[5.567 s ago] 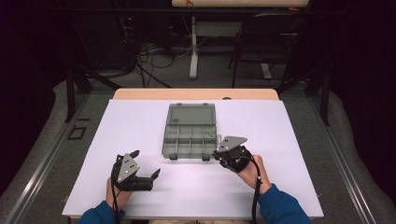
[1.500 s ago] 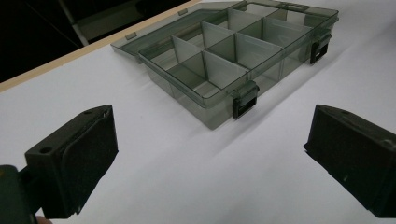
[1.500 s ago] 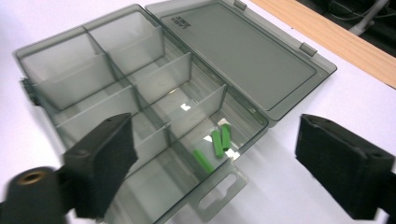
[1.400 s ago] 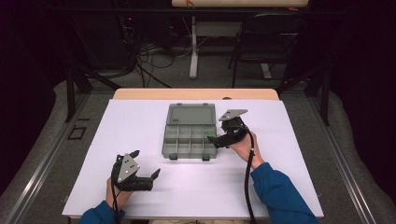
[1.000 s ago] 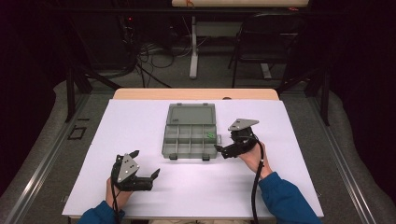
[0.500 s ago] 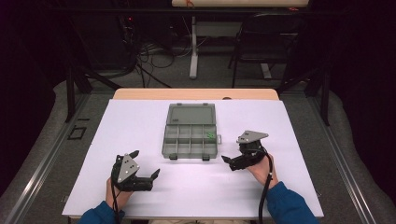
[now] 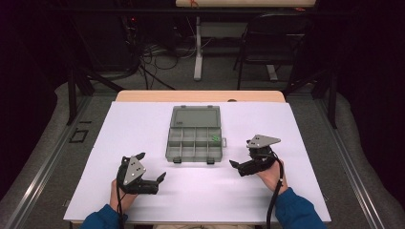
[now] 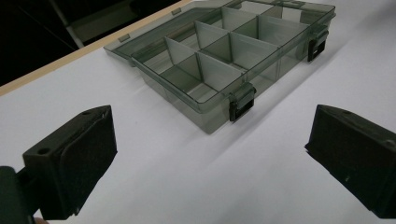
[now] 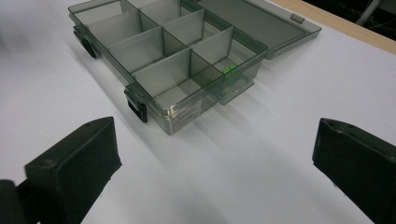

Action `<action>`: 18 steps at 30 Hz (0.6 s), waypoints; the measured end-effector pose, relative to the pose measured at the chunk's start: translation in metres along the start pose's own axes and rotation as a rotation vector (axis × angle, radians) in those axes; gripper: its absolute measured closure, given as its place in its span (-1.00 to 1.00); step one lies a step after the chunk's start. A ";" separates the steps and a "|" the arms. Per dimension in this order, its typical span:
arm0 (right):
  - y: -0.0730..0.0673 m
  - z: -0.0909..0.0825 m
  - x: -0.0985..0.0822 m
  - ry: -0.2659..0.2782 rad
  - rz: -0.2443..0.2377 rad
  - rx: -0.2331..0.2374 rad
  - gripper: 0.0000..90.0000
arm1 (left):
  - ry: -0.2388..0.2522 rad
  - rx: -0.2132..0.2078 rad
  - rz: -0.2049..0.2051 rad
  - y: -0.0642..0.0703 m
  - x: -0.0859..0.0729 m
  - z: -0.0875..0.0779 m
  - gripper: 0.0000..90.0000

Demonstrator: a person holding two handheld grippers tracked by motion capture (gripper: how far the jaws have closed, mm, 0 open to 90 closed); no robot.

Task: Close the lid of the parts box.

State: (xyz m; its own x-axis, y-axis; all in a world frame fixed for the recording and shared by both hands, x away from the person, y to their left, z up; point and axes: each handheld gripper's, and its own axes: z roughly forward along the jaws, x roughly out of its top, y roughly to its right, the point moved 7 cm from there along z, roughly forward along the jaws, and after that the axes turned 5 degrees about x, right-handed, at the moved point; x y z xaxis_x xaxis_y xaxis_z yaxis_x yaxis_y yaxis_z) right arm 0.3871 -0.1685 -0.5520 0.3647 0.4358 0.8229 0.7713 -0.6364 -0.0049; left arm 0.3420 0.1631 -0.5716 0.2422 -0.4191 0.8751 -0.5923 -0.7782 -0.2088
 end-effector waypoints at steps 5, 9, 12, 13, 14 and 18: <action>0.000 0.002 -0.002 -0.015 -0.008 0.010 -1.00 | -0.012 -0.022 -0.023 -0.004 0.008 0.008 -1.00; 0.000 0.002 -0.001 -0.013 -0.007 0.018 -1.00 | -0.009 -0.031 -0.031 -0.008 0.016 0.012 -1.00; -0.001 0.002 -0.001 -0.015 -0.008 0.020 -1.00 | -0.002 -0.029 -0.037 -0.011 0.024 0.016 -1.00; -0.001 0.002 -0.001 -0.014 -0.009 0.022 -1.00 | 0.001 -0.033 -0.039 -0.012 0.029 0.019 -1.00; 0.000 0.001 -0.001 -0.013 -0.011 0.018 -1.00 | -0.001 -0.034 -0.039 -0.013 0.031 0.020 -1.00; 0.000 -0.001 -0.001 -0.010 -0.010 0.013 -1.00 | -0.003 -0.042 -0.040 -0.015 0.042 0.031 -1.00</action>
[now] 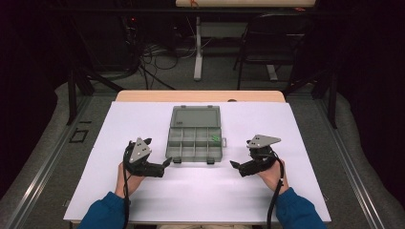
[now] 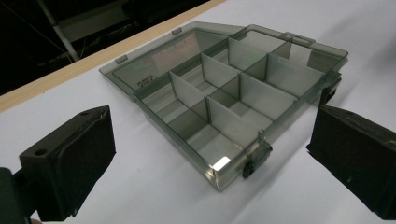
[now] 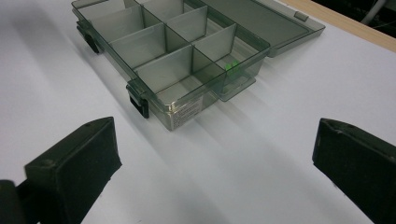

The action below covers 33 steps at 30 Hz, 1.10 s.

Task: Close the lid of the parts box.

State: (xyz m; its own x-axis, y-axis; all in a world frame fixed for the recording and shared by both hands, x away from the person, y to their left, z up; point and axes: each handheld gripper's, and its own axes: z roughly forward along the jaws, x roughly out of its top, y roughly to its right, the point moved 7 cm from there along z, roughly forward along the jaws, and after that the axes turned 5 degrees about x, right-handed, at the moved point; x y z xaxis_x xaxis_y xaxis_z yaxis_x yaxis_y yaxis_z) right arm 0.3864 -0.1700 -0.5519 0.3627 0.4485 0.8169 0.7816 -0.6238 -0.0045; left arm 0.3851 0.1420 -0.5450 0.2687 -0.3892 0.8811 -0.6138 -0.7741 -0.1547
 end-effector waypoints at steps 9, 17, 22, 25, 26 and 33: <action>0.002 -0.002 0.000 -0.002 0.002 -0.004 -1.00 | -0.047 -0.044 -0.003 0.000 0.012 0.025 -1.00; 0.000 0.000 -0.001 -0.014 0.005 0.000 -1.00 | -0.076 -0.084 -0.035 -0.004 0.019 0.047 -1.00; 0.000 0.002 -0.002 -0.021 -0.001 0.005 -1.00 | -0.106 -0.087 -0.029 -0.004 0.019 0.056 -1.00; -0.001 0.002 -0.002 -0.023 -0.001 0.008 -1.00 | -0.123 -0.091 -0.029 -0.004 0.021 0.061 -1.00; -0.001 0.003 -0.002 -0.025 0.000 0.010 -1.00 | -0.133 -0.090 -0.025 -0.004 0.021 0.063 -1.00; -0.002 0.005 -0.002 -0.026 -0.006 0.013 -1.00 | -0.187 -0.083 -0.003 -0.001 0.013 0.079 -0.94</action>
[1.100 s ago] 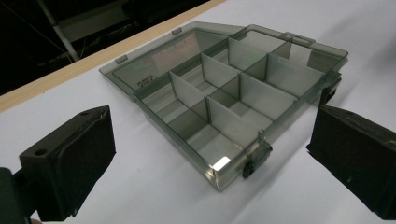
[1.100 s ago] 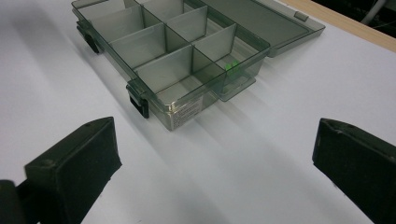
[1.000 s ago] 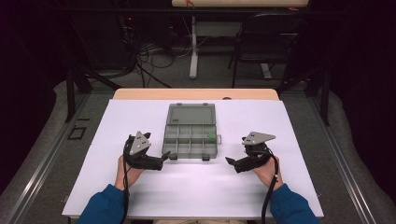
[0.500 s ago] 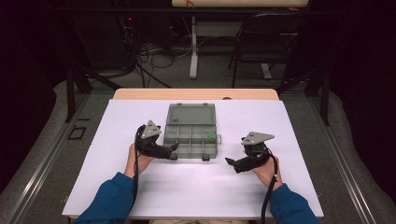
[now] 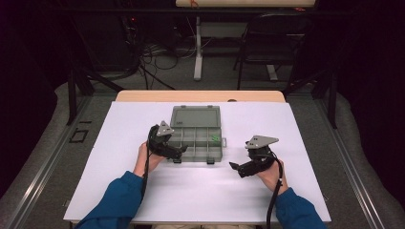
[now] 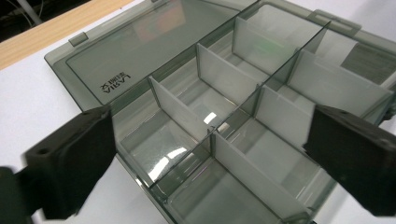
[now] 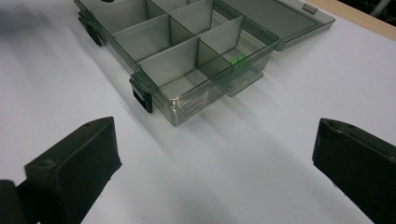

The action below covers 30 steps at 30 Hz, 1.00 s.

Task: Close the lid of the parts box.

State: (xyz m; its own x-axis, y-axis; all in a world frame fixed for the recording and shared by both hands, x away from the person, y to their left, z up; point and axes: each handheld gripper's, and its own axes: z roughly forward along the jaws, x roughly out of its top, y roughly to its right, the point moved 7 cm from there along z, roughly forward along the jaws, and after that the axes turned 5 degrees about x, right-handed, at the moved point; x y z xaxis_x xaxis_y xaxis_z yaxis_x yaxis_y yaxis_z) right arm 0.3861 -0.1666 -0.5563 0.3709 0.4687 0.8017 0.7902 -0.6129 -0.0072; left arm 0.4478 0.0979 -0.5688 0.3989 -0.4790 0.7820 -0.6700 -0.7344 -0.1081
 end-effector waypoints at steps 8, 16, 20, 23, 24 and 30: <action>0.000 0.001 -0.001 -0.008 0.000 0.001 -1.00 | -0.031 -0.014 0.014 0.004 -0.003 0.009 -0.42; -0.001 0.002 -0.001 -0.009 0.002 -0.003 -1.00 | -0.051 -0.015 0.003 0.006 -0.006 0.014 -0.04; 0.000 0.002 -0.001 -0.008 0.002 0.000 -1.00 | -0.074 -0.007 0.000 0.005 -0.009 0.017 0.09; 0.000 0.002 -0.001 -0.009 0.003 0.001 -1.00 | -0.072 -0.003 -0.005 0.005 -0.009 0.018 0.13; 0.000 0.002 -0.001 -0.008 0.003 -0.001 -1.00 | -0.072 -0.004 -0.006 0.005 -0.009 0.018 0.14; 0.001 0.002 -0.002 -0.006 0.012 -0.002 -1.00 | -0.084 0.013 0.016 0.006 -0.009 0.020 0.19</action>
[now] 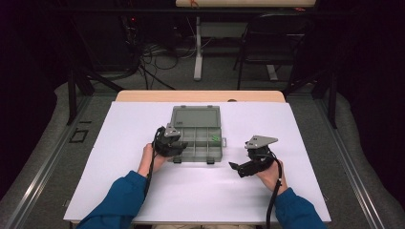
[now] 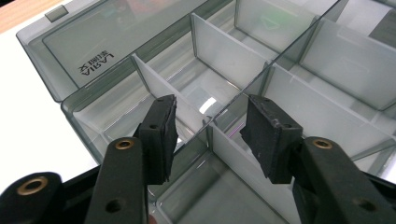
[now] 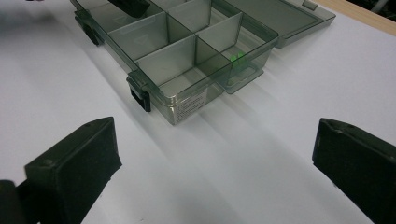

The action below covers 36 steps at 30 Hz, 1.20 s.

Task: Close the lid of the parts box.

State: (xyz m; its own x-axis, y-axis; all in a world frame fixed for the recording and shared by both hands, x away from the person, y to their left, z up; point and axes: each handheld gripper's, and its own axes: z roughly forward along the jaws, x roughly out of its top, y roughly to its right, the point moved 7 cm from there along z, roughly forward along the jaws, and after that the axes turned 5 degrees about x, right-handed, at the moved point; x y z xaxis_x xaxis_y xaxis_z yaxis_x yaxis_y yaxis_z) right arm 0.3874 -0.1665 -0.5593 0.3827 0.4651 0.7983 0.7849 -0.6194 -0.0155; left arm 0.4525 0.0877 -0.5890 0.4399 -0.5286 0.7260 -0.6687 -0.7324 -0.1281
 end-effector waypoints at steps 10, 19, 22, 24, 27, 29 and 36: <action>0.004 0.000 0.002 0.011 0.012 -0.012 -1.00 | -0.006 0.015 0.014 0.000 0.001 0.001 0.26; 0.018 0.010 0.015 0.011 0.025 -0.029 -1.00 | 0.003 0.012 0.007 0.001 0.000 0.001 0.27; 0.026 0.018 0.022 0.003 0.026 -0.036 -1.00 | 0.004 0.012 0.006 0.001 0.000 0.001 0.27; 0.030 0.022 0.028 -0.004 0.022 -0.036 -1.00 | 0.005 0.012 0.006 0.000 0.000 0.001 0.27; 0.037 0.028 0.038 -0.004 0.017 -0.039 -1.00 | 0.004 0.012 0.008 0.000 0.000 0.001 0.27; 0.042 0.031 0.044 -0.003 0.014 -0.046 -1.00 | 0.005 0.011 0.008 0.000 0.000 0.001 0.27; 0.051 0.048 0.058 -0.025 0.005 -0.051 -1.00 | 0.006 0.011 0.007 0.000 0.000 0.001 0.27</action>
State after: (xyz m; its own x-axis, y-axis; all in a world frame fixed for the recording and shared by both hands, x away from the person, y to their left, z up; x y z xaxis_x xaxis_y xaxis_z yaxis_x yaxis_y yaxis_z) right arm 0.4727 -0.1407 -0.5422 0.3997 0.4771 0.7827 0.7571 -0.6532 0.0115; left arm 0.4531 0.0873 -0.5900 0.4318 -0.5311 0.7290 -0.6650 -0.7335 -0.1405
